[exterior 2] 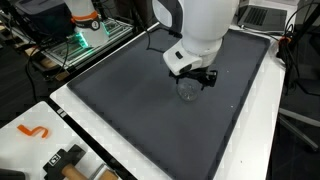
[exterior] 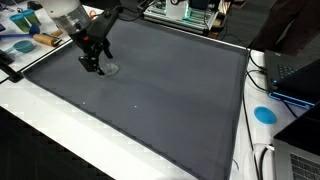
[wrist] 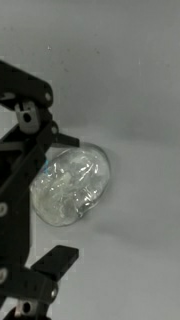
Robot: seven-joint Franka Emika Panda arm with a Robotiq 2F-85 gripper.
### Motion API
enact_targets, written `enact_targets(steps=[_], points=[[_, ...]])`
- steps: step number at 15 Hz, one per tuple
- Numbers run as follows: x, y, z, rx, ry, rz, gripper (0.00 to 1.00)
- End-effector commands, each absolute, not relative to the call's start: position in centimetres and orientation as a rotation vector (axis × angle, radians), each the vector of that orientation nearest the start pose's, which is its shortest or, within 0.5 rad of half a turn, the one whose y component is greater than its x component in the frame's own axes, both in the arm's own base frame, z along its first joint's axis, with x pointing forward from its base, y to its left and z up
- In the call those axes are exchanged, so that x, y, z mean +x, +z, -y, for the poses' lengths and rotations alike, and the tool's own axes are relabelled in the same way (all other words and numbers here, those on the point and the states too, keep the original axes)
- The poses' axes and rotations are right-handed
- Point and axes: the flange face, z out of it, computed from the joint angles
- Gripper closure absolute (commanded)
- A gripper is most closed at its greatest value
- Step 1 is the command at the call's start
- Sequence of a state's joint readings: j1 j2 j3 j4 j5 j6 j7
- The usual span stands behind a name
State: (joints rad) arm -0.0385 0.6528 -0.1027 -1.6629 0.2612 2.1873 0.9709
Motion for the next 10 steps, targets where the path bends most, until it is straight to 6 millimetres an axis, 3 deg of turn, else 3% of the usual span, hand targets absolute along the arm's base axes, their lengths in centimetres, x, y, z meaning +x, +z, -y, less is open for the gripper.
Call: enact_targets(steps=[1, 3, 5, 10], points=[[65.55, 21.35, 8.14, -2.368, 0.206, -1.911, 0.0], [65.39, 21.16, 8.22, -2.34, 0.188, -1.944, 0.0], [65.26, 21.05, 8.22, -2.324, 0.178, -1.965, 0.26], [65.1, 20.9, 8.32, -2.302, 0.181, -2.0, 0.65]])
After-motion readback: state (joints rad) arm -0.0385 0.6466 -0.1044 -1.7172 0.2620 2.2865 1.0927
